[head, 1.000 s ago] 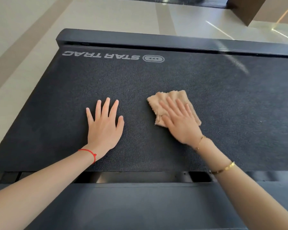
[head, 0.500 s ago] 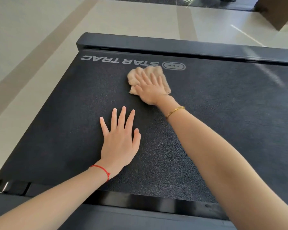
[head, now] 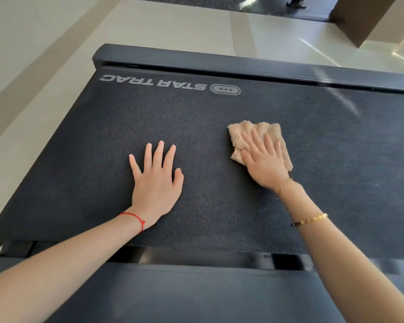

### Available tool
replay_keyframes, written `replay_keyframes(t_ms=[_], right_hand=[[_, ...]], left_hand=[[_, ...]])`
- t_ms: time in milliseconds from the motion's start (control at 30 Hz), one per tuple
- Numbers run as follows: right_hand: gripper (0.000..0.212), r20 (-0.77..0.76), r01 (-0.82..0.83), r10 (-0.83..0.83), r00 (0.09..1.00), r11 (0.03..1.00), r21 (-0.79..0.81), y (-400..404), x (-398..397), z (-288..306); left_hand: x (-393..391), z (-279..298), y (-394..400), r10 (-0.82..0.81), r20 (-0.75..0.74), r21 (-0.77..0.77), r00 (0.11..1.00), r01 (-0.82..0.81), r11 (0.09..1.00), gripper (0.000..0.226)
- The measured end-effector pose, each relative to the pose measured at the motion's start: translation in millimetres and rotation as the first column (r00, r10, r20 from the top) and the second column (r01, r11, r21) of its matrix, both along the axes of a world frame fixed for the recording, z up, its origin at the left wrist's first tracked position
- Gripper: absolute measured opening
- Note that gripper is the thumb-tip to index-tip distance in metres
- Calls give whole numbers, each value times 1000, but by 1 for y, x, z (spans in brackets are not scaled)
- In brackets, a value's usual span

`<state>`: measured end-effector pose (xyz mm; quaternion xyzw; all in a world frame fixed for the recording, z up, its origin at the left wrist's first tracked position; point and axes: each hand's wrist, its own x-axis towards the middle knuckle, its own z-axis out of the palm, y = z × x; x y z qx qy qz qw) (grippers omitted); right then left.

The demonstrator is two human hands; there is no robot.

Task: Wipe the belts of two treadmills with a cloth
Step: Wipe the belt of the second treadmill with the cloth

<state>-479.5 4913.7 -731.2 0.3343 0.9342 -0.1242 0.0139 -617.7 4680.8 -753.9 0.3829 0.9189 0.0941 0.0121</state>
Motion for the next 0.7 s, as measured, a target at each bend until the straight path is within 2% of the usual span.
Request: replay_keyframes(t_ms=[167, 267, 333, 433, 567, 633, 700], right_hand=[[53, -9, -306, 306, 952, 952, 19, -85, 53, -1], [53, -29, -389, 389, 921, 921, 4, -108, 97, 2], [51, -49, -333, 333, 942, 943, 11, -98, 120, 4], [52, -33, -142, 143, 989, 990, 27, -65, 130, 6], [52, -31, 52, -52, 998, 999, 1, -33, 86, 1], [53, -15, 72, -72, 997, 997, 0, -32, 51, 0], [53, 5, 5, -5, 1000, 1000, 2, -46, 16, 1]], left_hand=[[1, 1, -2, 3, 7, 21, 1000, -3, 1000, 61], [1, 1, -3, -9, 9, 22, 1000, 9, 1000, 61], [0, 1, -5, -23, 10, 18, 1000, 22, 1000, 61], [-2, 3, -11, -47, 26, 27, 999, 47, 999, 60], [-3, 5, -26, -74, 44, 25, 996, 73, 997, 60], [-5, 6, -36, -75, 44, 21, 996, 74, 997, 60], [-9, 6, -46, -64, 39, 2, 997, 64, 998, 60]])
